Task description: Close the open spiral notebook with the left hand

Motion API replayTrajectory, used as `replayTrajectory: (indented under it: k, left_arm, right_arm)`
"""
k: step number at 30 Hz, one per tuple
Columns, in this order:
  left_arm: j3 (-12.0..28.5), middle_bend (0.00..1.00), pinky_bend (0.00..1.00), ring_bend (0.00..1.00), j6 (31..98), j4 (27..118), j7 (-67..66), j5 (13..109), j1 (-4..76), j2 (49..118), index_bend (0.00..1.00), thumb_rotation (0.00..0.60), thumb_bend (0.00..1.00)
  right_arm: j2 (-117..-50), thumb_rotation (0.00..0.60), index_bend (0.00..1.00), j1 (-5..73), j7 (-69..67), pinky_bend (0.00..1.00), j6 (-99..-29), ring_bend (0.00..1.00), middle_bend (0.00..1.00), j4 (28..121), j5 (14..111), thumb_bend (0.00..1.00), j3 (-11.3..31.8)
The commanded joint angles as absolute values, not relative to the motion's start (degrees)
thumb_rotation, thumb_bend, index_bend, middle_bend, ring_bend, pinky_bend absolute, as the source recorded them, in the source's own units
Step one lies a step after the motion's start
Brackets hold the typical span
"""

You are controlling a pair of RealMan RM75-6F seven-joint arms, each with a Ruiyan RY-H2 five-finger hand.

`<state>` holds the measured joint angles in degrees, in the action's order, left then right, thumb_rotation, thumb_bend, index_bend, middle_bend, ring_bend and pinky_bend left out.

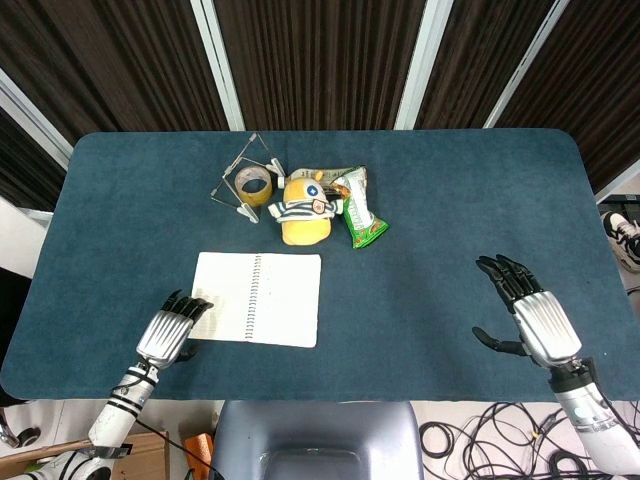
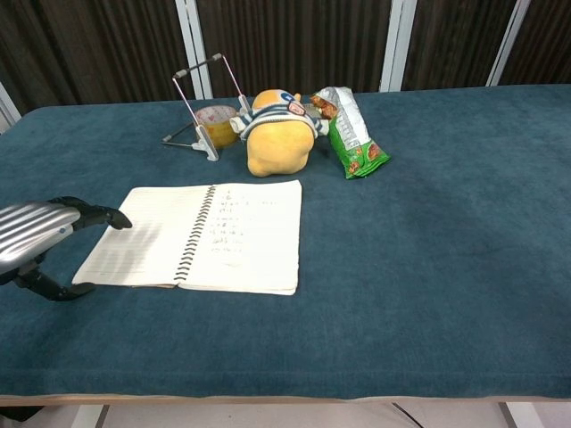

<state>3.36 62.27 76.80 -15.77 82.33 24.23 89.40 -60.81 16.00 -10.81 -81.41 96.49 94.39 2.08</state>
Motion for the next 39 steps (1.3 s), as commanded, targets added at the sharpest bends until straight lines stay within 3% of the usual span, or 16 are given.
replayTrajectory:
  k: [1,24,33,39]
  left_arm:
    - [3.28,0.22,0.12,0.17,61.57,76.42,-16.41,81.4,24.71,90.0,0.22,0.6,0.27]
    - [4.51,0.22,0.13,0.19,60.59,69.51,-14.99,78.58,27.21,95.35,0.25,0.6,0.25]
    - [3.67,0.27,0.14,0.22,62.48,64.37,-9.12,81.38,27.62,97.57,0.33,0.6,0.39]
    - [2.94,0.29,0.16,0.25,66.01,58.31,-3.21,84.97,27.88,100.65,0.35,0.6,0.41]
  right_arm:
    - [-60.79,0.6,0.05,15.85,-11.0,0.11,-81.46,0.02,0.07,96.38,94.24,0.16,2.08]
    - [-61.39,0.6,0.04,15.2,-12.69,0.11,-81.29,0.02,0.07,94.62,94.01,0.16,2.03]
    - [-61.51,0.6,0.04,14.9,-13.25,0.11,-81.72,0.02,0.07,94.24,94.21,0.16,2.04]
    - [-61.54,0.6,0.04,14.81,-13.56,0.11,-81.91,0.02,0.07,94.03,94.37,0.16,2.1]
